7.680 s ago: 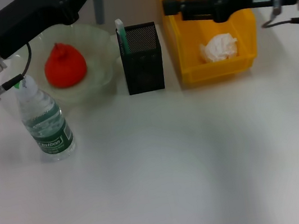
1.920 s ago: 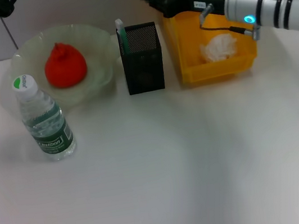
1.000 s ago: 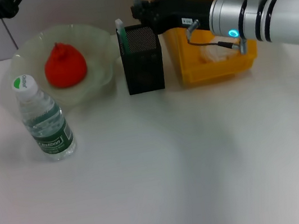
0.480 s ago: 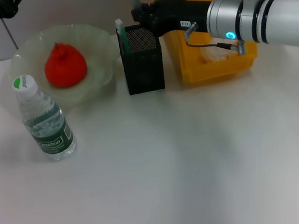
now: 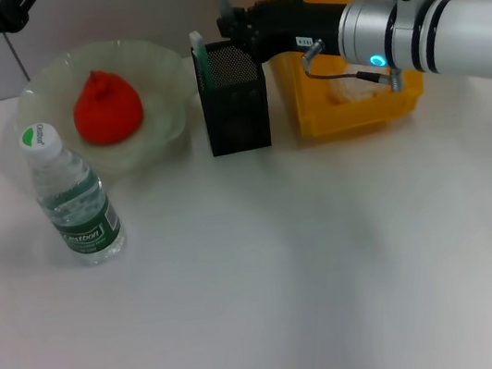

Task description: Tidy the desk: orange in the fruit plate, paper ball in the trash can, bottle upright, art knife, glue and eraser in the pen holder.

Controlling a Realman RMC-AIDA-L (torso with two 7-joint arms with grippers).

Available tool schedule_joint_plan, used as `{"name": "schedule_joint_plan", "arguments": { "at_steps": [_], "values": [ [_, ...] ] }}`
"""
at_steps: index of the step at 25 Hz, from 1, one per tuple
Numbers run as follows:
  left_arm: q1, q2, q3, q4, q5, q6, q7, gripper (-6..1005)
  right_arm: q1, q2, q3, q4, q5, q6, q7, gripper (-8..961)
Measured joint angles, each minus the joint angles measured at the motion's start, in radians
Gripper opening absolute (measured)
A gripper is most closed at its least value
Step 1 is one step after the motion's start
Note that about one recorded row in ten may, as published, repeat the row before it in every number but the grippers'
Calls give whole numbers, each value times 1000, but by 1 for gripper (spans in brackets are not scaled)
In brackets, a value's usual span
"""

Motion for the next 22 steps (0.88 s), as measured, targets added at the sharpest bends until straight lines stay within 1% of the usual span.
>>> {"name": "schedule_joint_plan", "arguments": {
  "at_steps": [3,4,5,6,13,17,22],
  "values": [
    [0,0,0,0,0,-1,0,594,1,1,0,13,47,-1,-41,164],
    [0,0,0,0,0,-1,0,594,1,2,0,31,98,-7,-90,164],
    [1,-1,0,0,0,-1,0,594,1,2,0,66,183,-25,-187,164],
    [1,-1,0,0,0,0,0,595,0,2,0,87,228,-42,-256,165],
    [-3,-1,0,0,2,1,0,595,-10,2,10,104,259,-103,-329,167],
    [-5,-1,0,0,5,2,0,595,-13,2,10,136,322,-123,-405,168],
    [-5,-1,0,0,5,2,0,595,-24,2,15,148,330,-155,-438,169]
  ]
}}
